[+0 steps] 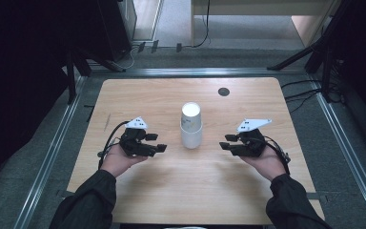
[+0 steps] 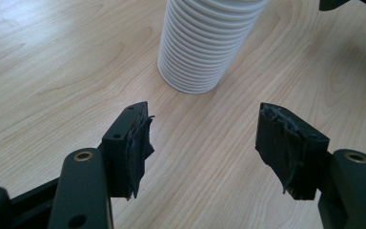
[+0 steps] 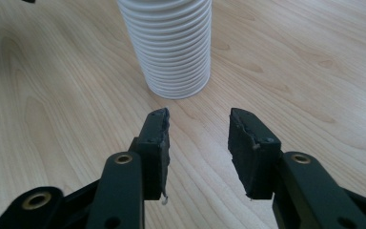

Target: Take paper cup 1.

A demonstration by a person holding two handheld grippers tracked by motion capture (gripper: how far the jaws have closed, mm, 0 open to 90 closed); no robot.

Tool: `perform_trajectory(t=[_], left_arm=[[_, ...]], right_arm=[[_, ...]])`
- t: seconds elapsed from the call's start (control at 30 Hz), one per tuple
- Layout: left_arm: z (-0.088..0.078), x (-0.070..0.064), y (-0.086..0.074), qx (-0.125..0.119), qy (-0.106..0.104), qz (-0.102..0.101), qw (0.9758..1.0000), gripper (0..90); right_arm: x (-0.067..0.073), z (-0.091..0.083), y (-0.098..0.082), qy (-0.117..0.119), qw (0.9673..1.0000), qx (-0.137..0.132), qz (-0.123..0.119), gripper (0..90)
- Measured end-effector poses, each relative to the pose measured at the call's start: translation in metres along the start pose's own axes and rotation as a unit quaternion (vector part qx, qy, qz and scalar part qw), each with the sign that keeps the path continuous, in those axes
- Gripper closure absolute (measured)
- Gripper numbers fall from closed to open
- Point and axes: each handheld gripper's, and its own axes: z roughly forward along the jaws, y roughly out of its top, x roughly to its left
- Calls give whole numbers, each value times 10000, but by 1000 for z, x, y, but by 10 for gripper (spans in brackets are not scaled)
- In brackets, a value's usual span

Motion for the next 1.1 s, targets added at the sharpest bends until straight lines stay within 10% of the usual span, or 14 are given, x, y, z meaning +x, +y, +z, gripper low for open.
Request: perform_trajectory(t=[0.5,1.1], left_arm=[[0,2,-1,-2,-24,-95,10000,343],[2,0,-1,143,-165,-89,9997,280]], right_arm=[[-4,0,6,28,9995,218,224,369],[-12,-10,26,70,9978,640,-155,383]])
